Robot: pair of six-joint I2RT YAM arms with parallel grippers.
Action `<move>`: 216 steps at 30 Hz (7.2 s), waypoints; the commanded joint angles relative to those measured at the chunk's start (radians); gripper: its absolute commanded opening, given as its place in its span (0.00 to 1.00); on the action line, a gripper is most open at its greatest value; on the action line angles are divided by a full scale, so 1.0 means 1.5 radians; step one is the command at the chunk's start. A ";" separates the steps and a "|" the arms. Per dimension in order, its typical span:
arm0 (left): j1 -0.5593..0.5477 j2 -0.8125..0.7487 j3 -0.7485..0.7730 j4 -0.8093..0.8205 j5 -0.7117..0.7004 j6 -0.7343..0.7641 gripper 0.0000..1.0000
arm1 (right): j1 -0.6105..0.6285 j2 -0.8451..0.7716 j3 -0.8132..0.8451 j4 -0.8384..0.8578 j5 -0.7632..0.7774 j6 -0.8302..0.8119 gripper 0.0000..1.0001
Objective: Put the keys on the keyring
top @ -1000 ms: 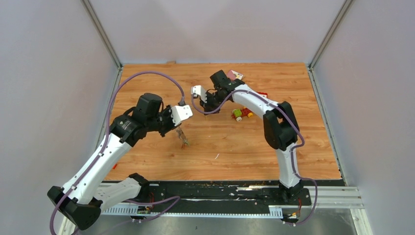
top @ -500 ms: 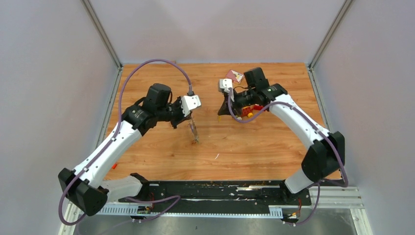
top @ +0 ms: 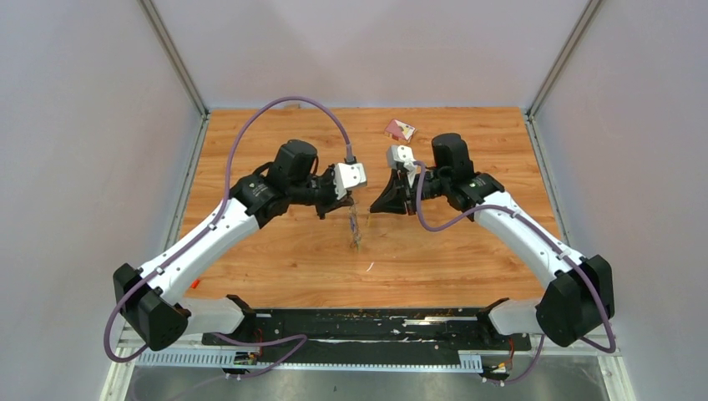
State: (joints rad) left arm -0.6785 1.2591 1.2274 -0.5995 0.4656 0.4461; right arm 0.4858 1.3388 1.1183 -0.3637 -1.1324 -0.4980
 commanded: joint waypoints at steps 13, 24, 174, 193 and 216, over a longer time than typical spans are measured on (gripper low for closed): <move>-0.034 -0.037 -0.038 0.093 0.006 0.009 0.00 | 0.026 0.040 -0.003 0.123 0.009 0.109 0.00; -0.035 -0.039 -0.047 0.094 0.009 0.008 0.00 | 0.036 0.047 0.004 0.108 0.041 0.095 0.00; -0.003 -0.140 -0.225 0.336 0.230 -0.044 0.00 | 0.094 -0.050 -0.029 -0.021 0.108 -0.108 0.27; 0.004 -0.147 -0.236 0.352 0.234 -0.059 0.00 | 0.113 -0.054 -0.027 -0.023 0.130 -0.115 0.00; 0.010 -0.149 -0.266 0.373 0.178 -0.025 0.02 | 0.127 -0.050 0.051 -0.177 0.258 -0.179 0.00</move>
State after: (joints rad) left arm -0.6727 1.0672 0.8375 -0.0856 0.7845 0.3717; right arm 0.6693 1.2686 1.1168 -0.5247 -0.8371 -0.7250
